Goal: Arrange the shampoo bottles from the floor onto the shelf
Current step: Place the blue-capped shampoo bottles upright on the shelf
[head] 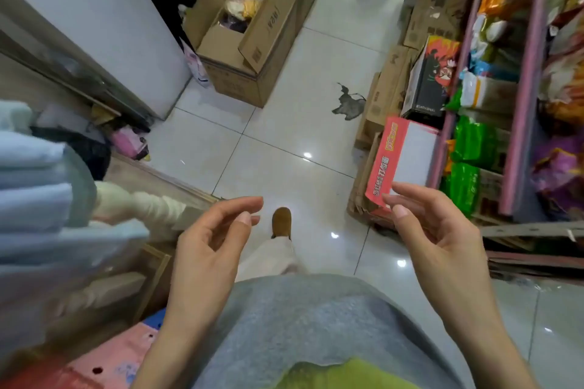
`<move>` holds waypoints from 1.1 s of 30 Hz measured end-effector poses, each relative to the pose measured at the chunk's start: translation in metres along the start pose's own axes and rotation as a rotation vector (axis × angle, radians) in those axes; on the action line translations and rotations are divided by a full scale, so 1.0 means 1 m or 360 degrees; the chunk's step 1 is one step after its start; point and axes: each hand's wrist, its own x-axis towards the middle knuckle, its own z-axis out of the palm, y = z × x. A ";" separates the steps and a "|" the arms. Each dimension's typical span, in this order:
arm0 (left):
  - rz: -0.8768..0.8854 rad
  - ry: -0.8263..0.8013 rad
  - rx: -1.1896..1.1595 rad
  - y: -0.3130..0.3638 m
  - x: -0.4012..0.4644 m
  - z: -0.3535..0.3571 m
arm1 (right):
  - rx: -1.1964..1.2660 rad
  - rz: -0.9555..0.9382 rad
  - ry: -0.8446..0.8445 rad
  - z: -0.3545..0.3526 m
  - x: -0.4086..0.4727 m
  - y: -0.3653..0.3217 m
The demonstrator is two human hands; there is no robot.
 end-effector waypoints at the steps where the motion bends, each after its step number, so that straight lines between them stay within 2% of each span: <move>1: 0.0011 -0.0009 -0.0003 0.004 0.016 -0.004 | 0.0013 0.0012 0.0011 0.005 0.013 -0.002; 8: -0.0018 -0.0108 -0.0062 0.036 0.122 -0.004 | 0.0031 0.0128 0.0020 0.031 0.081 -0.019; 15: -0.0042 -0.0150 -0.0014 0.071 0.217 0.036 | -0.0035 0.0255 0.0003 0.019 0.158 -0.030; 22: -0.0020 -0.0088 -0.0017 0.114 0.314 0.101 | -0.0032 0.0173 0.0011 -0.009 0.294 -0.054; 33: -0.0073 -0.0052 0.0015 0.165 0.418 0.161 | -0.0180 0.0109 -0.0180 -0.028 0.457 -0.107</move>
